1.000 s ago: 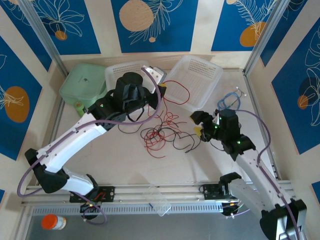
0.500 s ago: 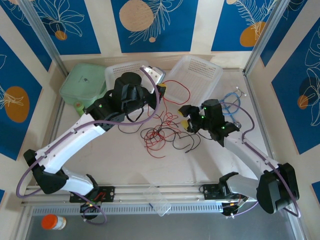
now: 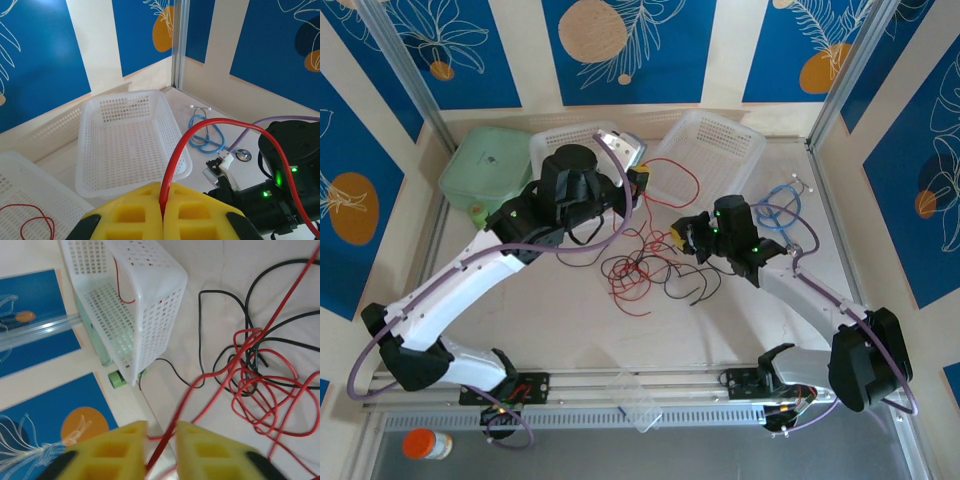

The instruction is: Untangle the cables

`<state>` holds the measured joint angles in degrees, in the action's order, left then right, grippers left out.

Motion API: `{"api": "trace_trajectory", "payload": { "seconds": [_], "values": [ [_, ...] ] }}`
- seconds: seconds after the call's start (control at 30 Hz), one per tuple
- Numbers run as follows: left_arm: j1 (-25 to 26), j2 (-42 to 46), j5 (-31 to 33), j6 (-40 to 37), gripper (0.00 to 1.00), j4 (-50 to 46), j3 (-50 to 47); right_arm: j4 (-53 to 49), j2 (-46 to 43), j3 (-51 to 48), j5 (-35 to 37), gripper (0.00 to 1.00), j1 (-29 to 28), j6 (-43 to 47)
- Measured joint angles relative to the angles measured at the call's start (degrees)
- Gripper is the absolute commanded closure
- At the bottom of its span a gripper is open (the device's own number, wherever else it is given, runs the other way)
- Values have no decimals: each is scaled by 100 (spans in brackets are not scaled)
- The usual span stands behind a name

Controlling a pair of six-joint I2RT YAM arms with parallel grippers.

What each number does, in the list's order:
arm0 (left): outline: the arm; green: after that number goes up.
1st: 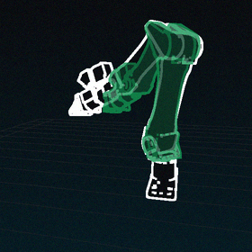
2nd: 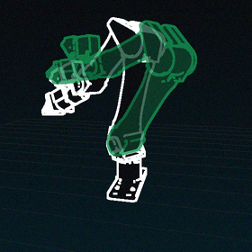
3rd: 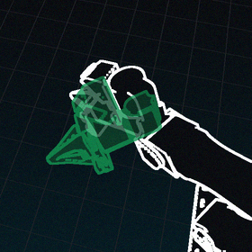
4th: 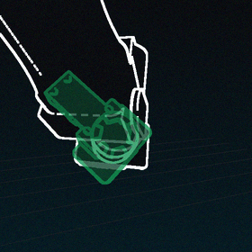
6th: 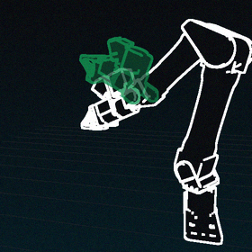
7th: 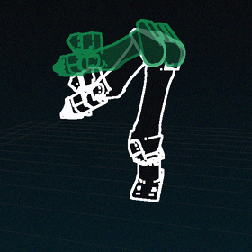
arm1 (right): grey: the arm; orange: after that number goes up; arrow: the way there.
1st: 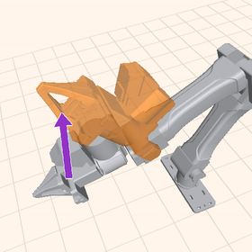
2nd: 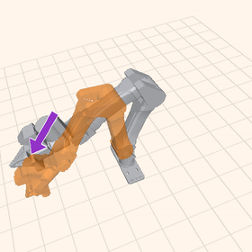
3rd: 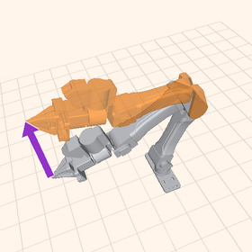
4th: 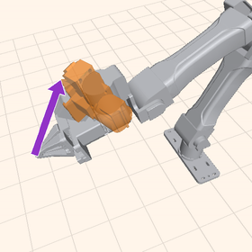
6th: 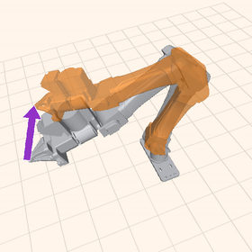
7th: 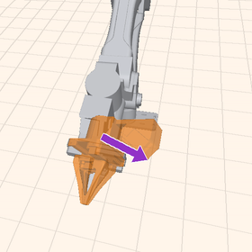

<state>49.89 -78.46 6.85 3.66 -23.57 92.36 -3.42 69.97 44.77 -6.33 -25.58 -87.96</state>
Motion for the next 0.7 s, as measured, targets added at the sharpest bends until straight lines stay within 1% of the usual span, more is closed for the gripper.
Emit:
{"api": "trace_trajectory", "payload": {
  "seconds": [0.03, 0.23, 0.4, 0.53, 0.7],
  "values": [
    [0, 31, -15, 4, 100, 2, -2, 0, 0, 9, 15, 100, 9, 2],
    [0, 212, -37, 39, 100, 0, -11, 20, -66, 17, 125, 100, 90, -35],
    [0, 343, -37, 39, 100, -4, -37, -221, -485, 4, 337, 100, 223, 55],
    [0, 485, -37, 37, 100, -55, -15, -544, -933, -140, 675, 100, 385, 225],
    [-2, 691, -24, -15, 100, -201, 166, -1174, -1364, -546, 1351, 100, 614, 525]
  ]
}}
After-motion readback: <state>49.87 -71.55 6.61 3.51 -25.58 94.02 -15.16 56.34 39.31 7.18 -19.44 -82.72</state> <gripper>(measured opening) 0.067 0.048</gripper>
